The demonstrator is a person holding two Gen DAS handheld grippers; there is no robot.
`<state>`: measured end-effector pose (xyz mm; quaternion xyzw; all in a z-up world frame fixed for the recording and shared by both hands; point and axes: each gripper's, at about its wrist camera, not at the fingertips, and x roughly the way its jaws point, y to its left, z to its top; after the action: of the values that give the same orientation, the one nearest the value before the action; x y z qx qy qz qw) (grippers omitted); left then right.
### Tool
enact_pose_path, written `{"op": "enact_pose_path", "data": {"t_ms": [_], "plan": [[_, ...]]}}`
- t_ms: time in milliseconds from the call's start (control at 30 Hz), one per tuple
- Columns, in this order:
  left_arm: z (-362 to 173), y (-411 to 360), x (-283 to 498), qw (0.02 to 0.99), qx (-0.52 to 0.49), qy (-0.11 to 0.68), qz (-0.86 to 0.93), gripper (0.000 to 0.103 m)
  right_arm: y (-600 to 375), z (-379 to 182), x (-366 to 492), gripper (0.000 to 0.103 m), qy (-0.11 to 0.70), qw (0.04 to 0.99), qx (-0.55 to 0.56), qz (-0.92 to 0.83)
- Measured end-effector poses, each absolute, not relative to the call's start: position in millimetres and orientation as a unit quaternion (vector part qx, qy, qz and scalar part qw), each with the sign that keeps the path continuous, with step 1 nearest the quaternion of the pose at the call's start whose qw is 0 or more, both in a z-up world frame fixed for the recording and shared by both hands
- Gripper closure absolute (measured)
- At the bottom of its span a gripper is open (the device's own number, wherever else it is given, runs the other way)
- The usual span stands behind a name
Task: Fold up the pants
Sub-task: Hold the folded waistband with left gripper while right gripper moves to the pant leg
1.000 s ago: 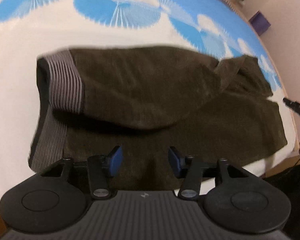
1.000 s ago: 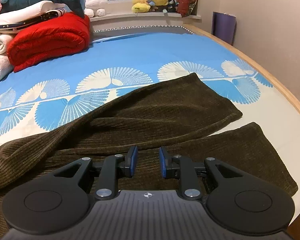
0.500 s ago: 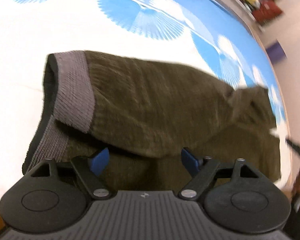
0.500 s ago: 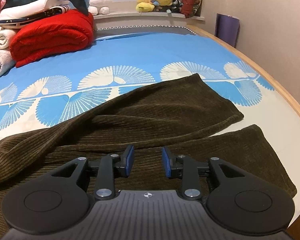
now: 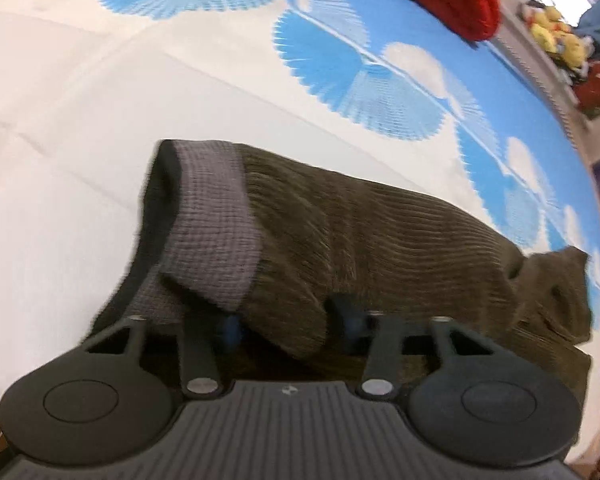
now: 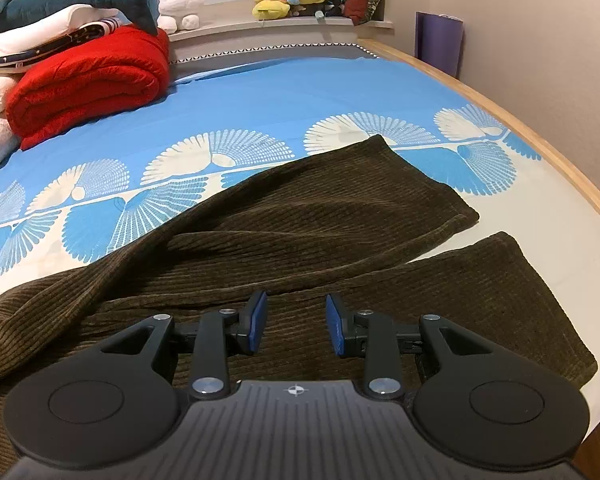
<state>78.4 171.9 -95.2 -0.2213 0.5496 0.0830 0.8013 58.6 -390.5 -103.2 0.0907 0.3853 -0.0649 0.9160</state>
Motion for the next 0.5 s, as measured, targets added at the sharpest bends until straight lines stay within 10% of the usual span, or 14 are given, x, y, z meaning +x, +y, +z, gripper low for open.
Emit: {"op": "enact_pose_path", "data": {"t_ms": [100,500], "plan": [[-92.0,176.3,77.4,0.806,-0.214,0.545,0.083,0.080,-387.9,-102.5,60.8,0.069,0.384,0.917,0.092,-0.061],[-87.6,161.6,82.9,0.821,-0.138,0.550,0.066,0.081,-372.8,-98.5,86.5,0.072,0.367,0.921,0.122,-0.041]]}}
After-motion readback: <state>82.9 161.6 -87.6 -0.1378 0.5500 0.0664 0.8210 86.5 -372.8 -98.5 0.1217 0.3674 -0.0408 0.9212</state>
